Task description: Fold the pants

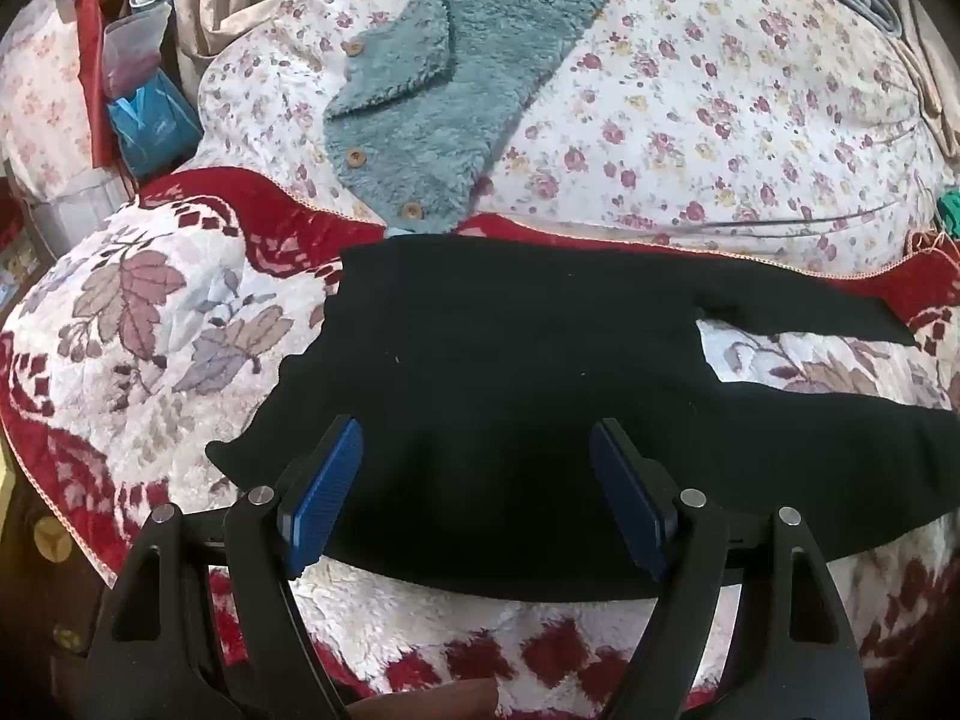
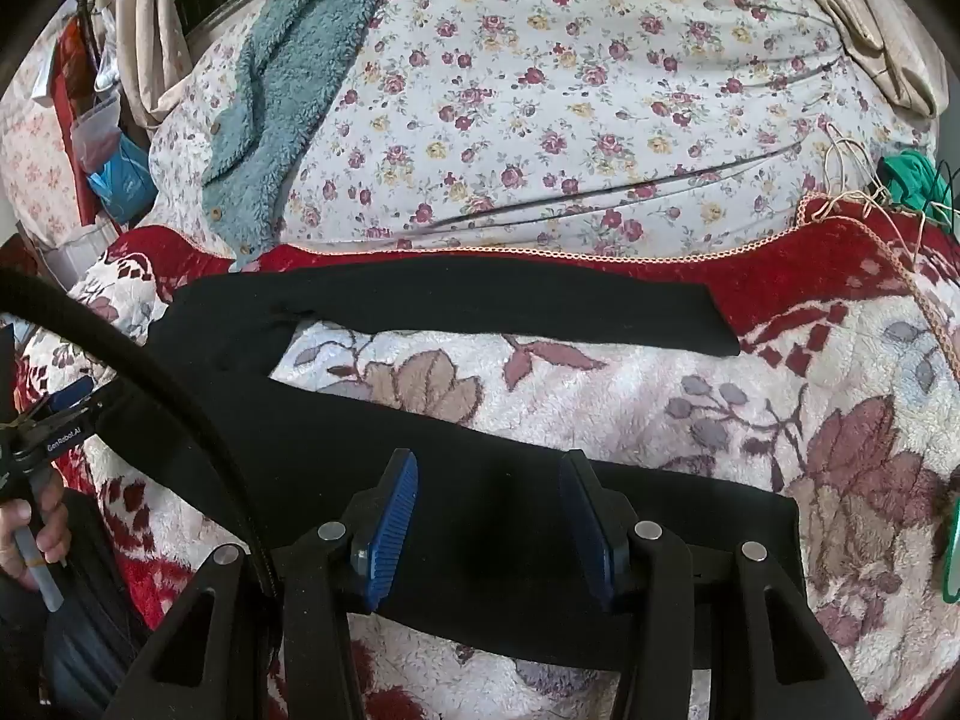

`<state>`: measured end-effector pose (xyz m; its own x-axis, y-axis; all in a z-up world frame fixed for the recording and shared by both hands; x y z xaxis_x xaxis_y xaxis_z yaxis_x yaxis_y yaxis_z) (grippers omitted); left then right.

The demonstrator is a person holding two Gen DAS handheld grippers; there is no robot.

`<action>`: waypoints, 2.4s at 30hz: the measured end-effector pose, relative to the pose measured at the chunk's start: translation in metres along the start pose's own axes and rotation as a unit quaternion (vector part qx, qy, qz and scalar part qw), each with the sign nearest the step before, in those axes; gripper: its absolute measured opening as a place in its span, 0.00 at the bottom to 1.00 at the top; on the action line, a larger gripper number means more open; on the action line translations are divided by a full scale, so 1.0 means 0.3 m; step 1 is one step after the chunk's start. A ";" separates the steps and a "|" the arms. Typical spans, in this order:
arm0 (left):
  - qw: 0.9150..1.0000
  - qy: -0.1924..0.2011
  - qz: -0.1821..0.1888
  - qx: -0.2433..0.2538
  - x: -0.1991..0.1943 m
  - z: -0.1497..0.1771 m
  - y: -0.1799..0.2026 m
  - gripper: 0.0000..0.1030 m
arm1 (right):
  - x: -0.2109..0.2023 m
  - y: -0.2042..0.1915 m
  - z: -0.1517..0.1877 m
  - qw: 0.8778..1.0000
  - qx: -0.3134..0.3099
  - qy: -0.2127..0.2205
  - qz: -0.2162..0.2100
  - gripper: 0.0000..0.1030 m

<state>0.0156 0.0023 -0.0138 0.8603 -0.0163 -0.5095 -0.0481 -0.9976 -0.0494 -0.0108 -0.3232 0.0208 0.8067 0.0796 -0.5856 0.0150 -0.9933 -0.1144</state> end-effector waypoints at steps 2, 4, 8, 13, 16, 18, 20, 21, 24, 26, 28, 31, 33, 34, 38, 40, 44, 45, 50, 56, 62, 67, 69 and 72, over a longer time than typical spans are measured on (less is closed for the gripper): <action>1.000 0.014 -0.011 0.021 -0.011 0.000 0.012 0.77 | 0.000 0.000 0.000 1.000 0.001 -0.001 0.000 0.46; 1.000 0.014 -0.012 0.019 -0.018 0.000 0.017 0.77 | 0.000 0.000 0.000 1.000 0.001 -0.001 0.000 0.46; 1.000 0.015 -0.013 0.019 -0.046 0.001 0.045 0.77 | 0.000 -0.001 0.001 1.000 0.001 -0.001 0.000 0.46; 1.000 0.004 -0.002 0.007 0.000 -0.003 0.015 0.77 | 0.001 -0.001 -0.001 1.000 0.001 -0.001 0.000 0.46; 1.000 0.006 0.000 0.006 0.001 -0.010 0.026 0.77 | 0.002 -0.001 -0.001 1.000 0.001 0.000 0.000 0.46; 1.000 0.007 -0.007 0.025 -0.004 -0.012 0.050 0.77 | 0.002 -0.002 -0.001 1.000 0.001 -0.001 0.000 0.46; 0.999 0.012 -0.008 0.037 -0.017 -0.015 0.057 0.77 | 0.001 -0.001 0.000 1.000 0.001 -0.001 -0.001 0.46; 0.999 0.013 -0.011 0.042 -0.024 -0.018 0.057 0.77 | 0.001 -0.001 0.000 1.000 0.001 0.000 -0.001 0.46; 0.999 0.002 -0.018 0.034 -0.062 -0.050 0.043 0.77 | 0.000 0.001 0.000 1.000 0.004 0.003 -0.002 0.46; 1.000 -0.001 -0.010 0.006 -0.107 -0.090 0.036 0.77 | 0.002 0.003 0.001 1.000 0.006 0.004 -0.001 0.46; 1.000 -0.003 0.003 -0.026 -0.141 -0.126 0.041 0.77 | -0.003 -0.003 -0.006 1.000 0.006 0.005 -0.001 0.46; 0.998 -0.003 0.025 -0.059 -0.165 -0.167 0.074 0.77 | -0.010 0.000 -0.001 1.000 0.003 0.008 0.002 0.46; 0.999 0.019 0.019 -0.043 -0.160 -0.185 0.106 0.77 | -0.014 -0.001 -0.001 1.000 0.002 0.009 0.009 0.46; 0.999 0.024 0.013 -0.036 -0.150 -0.186 0.113 0.77 | -0.015 0.001 -0.001 1.000 0.002 0.010 0.012 0.46; 1.000 0.010 0.011 -0.014 -0.089 -0.166 0.094 0.77 | -0.013 0.008 -0.004 0.999 0.000 0.013 0.031 0.46; 1.000 -0.004 0.020 -0.009 -0.069 -0.148 0.082 0.77 | -0.010 0.008 -0.003 0.999 -0.006 0.011 0.041 0.46; 0.996 -0.042 0.064 -0.035 -0.034 -0.123 0.082 0.77 | -0.005 0.004 -0.001 0.999 -0.011 0.009 0.045 0.46; 0.996 -0.045 0.064 -0.040 -0.029 -0.121 0.082 0.77 | -0.007 0.005 -0.002 0.999 -0.010 0.010 0.045 0.46; 0.994 -0.060 0.060 -0.064 -0.003 -0.112 0.066 0.77 | -0.017 0.006 -0.004 0.999 -0.005 0.019 0.043 0.46; 0.992 -0.083 0.056 -0.082 0.040 -0.103 0.056 0.76 | -0.020 0.005 -0.004 0.999 -0.008 0.022 0.044 0.46; 0.990 -0.092 0.066 -0.089 0.063 -0.110 0.094 0.76 | -0.020 0.007 -0.005 0.999 -0.009 0.022 0.045 0.46; 0.992 -0.094 0.051 -0.070 0.078 -0.111 0.123 0.77 | -0.021 0.008 -0.005 0.999 -0.009 0.022 0.044 0.46; 0.993 -0.086 0.044 -0.062 0.073 -0.114 0.118 0.77 | -0.021 0.008 -0.006 0.999 -0.008 0.022 0.044 0.46; 0.995 -0.082 0.032 -0.050 0.070 -0.114 0.103 0.77 | -0.020 0.008 -0.005 0.999 -0.008 0.022 0.045 0.46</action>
<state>0.0496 -0.0311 0.0033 0.7625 -0.0773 -0.6423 -0.0429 -0.9967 0.0689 -0.0146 -0.3262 0.0253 0.8299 -0.0130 -0.5578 -0.0492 -0.9975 -0.0500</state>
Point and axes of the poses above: each gripper's, at about its wrist camera, not at the fingertips, and x roughly the way its jaws point, y to its right, z to its underside, the point moved 2 cm from there along x, roughly the way its jaws point, and after that the axes turned 14 degrees about y, right-handed, at the moved point
